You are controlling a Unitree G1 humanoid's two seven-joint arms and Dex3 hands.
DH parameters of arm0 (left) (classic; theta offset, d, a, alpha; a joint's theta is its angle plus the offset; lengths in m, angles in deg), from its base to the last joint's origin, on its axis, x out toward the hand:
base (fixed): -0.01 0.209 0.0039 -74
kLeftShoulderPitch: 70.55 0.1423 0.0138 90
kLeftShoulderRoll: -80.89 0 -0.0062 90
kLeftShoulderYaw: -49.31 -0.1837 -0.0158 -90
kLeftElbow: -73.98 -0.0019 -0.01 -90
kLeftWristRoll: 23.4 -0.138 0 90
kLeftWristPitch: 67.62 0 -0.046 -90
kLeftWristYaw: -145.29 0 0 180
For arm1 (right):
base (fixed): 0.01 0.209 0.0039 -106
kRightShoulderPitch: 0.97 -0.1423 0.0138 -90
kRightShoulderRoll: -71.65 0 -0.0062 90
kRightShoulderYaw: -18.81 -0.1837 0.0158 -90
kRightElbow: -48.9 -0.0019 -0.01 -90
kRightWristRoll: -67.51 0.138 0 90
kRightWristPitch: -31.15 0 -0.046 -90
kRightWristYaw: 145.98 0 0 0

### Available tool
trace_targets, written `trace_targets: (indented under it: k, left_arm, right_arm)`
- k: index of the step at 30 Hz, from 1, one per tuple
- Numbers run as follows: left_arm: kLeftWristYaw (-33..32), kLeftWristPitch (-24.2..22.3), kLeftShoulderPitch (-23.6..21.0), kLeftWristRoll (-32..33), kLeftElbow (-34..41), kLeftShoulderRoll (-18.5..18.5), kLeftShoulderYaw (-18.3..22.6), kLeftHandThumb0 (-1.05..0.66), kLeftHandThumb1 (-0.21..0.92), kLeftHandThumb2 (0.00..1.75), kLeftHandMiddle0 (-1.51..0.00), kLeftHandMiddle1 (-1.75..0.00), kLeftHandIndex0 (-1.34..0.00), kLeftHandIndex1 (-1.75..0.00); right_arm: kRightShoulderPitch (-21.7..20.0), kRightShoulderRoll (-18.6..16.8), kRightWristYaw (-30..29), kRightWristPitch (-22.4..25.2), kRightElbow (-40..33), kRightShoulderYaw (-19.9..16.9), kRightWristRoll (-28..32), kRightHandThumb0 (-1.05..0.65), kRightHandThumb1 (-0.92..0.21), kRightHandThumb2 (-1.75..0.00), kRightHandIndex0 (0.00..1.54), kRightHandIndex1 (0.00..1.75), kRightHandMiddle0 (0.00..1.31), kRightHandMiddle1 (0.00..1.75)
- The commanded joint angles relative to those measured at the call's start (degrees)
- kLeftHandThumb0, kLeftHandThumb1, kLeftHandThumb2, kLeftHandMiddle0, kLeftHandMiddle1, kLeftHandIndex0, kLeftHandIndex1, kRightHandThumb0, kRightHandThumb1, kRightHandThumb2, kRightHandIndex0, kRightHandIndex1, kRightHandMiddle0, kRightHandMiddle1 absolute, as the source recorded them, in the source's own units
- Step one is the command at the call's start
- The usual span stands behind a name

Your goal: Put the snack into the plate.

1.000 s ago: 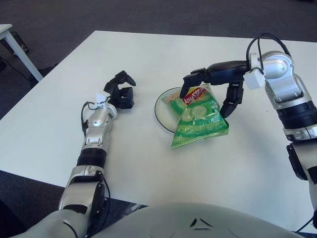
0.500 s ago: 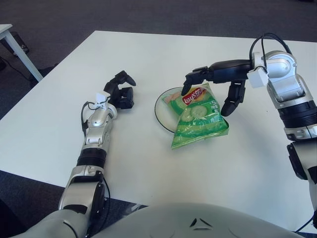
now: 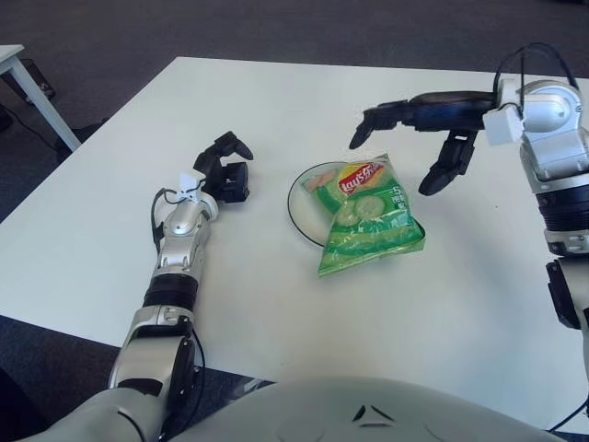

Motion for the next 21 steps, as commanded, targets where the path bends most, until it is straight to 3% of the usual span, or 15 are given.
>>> trace_targets:
  k: [1,11,21]
  left_arm:
    - [0.54,0.98,8.25,0.18,-5.44,-3.81,-0.63,-0.45,0.41,1.20,-1.21,-1.75,-0.54,-1.75]
    - [0.21,1.05,7.97,0.36,-6.08,-3.91,-0.26,-0.45,0.41,1.20,-1.22,-1.75,-0.54,-1.75]
    - [-0.08,0.85,7.97,0.49,-6.01,-4.20,-0.04,-0.45,0.40,1.21,-1.21,-1.75,-0.54,-1.75]
  right_arm:
    - [-1.98,0.29,0.64,0.06,2.36,-1.30,2.11,-0.63,-0.44,-0.84,0.10,0.54,0.00,0.91]
    - [-5.82,2.20,5.15,-2.51,8.94,-2.07,3.83,-0.70,-0.46,-0.79,0.12,0.67,0.00,0.87]
    - [-3.92,3.86,2.06,-1.75,9.82,-3.11,1.07,-0.61,-0.43,-0.84,0.14,0.71,0.00,0.85]
